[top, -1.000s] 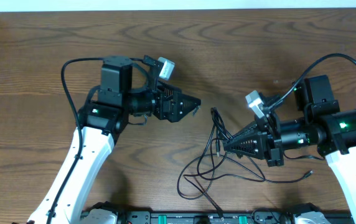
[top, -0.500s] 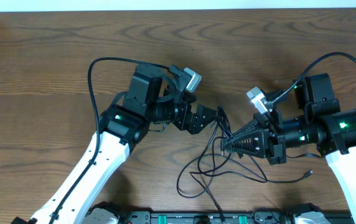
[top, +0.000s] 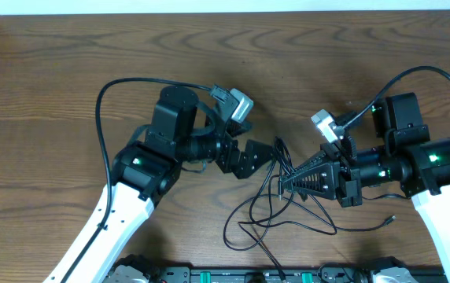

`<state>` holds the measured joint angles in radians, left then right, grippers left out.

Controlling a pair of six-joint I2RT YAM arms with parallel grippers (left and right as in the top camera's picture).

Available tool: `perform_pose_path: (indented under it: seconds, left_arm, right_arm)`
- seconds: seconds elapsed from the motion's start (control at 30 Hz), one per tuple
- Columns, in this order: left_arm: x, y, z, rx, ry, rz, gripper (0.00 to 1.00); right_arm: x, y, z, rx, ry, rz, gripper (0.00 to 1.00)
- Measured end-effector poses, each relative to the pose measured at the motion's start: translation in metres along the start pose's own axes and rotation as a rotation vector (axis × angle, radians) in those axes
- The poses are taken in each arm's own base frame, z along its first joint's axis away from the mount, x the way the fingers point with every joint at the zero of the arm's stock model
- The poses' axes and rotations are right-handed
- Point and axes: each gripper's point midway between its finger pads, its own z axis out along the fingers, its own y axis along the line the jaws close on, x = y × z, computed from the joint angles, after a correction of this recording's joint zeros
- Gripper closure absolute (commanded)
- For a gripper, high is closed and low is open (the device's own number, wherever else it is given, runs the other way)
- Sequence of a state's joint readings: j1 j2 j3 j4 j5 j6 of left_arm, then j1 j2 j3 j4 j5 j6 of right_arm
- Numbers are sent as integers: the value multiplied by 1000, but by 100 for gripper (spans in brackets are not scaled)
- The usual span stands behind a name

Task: Untangle cables

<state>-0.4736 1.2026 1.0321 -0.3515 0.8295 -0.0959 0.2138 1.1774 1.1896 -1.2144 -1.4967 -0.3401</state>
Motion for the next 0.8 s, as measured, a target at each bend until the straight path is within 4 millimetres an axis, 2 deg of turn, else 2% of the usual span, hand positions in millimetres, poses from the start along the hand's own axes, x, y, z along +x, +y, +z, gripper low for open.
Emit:
perform_pose_path:
  seconds: [0.2,0.43,0.53,0.63,0.73,0.8]
  left_arm:
    - [16,-5,15,20,69,-19,2]
    - [5,1,35,20,35,33,2]
    - [2,16,40,-45,22,24,2]
    - [1,41,42,-175,6,-38,2]
    - [-3,69,39,-333,-37,-120,16]
    - [-7,83,34,-422,-77,-158,17]
  right_arm:
    - [-1,2,0,-9,-3,20,99]
    - [-1,2,0,-15,-5,47,98]
    - [-1,2,0,-15,-5,61,99]
    - [-1,2,0,-11,-3,72,99]
    - [0,-2,0,3,1,93,99]
    - [0,-3,0,8,2,107,98]
